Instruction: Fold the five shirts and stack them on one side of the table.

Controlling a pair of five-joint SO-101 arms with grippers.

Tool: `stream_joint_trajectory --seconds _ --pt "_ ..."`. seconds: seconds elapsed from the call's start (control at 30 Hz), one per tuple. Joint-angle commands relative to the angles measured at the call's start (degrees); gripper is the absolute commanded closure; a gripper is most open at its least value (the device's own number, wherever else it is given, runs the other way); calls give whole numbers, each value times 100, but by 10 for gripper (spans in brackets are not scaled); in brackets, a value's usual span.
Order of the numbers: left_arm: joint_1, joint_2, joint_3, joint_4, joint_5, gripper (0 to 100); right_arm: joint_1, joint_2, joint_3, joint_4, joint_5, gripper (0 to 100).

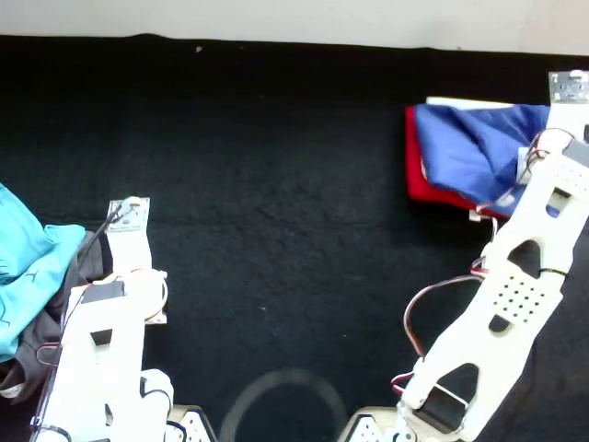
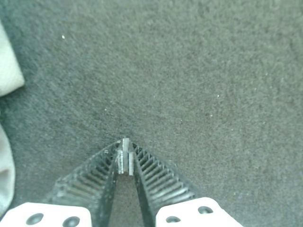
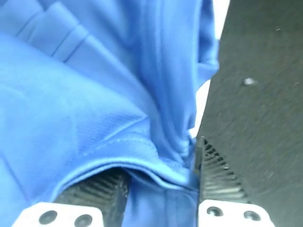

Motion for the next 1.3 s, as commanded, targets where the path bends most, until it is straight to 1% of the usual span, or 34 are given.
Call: stream_joint_trajectory --seconds 0.0,0.17,0.43,0.47,0.6,0.63,0.73,0.77,0.87,1.0,1.1,1.13,1.17,1.2,1.27 --pt "40 48 -119 -79 35 991 -224 -804 -295 154 26 800" --pt "40 48 -119 -79 35 991 -347 -1200 -295 110 18 800" --pt "40 48 -119 -79 35 991 -321 -1279 -286 189 26 789" --pt "40 48 -119 -79 35 991 -295 -1270 -286 268 26 767" --pt "40 48 -119 -79 35 991 -268 -1279 -286 444 18 616" --pt "40 48 -119 -79 35 991 -259 -1297 -295 479 18 598" --pt "40 48 -119 -79 35 991 -259 -1349 -391 637 -18 596" --pt "40 48 -119 -79 35 991 -268 -1367 -462 752 -185 596" --pt "40 48 -119 -79 35 991 -312 -1429 -576 1042 -1002 596" --pt "40 48 -119 -79 35 991 -338 -1429 -1077 1481 -2031 596" --pt "40 48 -119 -79 35 991 -347 -1429 -1578 1754 -2462 599" --pt "40 48 -119 -79 35 991 -347 -1420 -1745 1859 -2470 620" --pt "40 48 -119 -79 35 991 -347 -1420 -1903 1974 -2470 667" --pt "40 48 -119 -79 35 991 -347 -1402 -2035 2062 -2470 737" --pt "40 48 -119 -79 35 991 -347 -1393 -2193 2193 -2470 927"
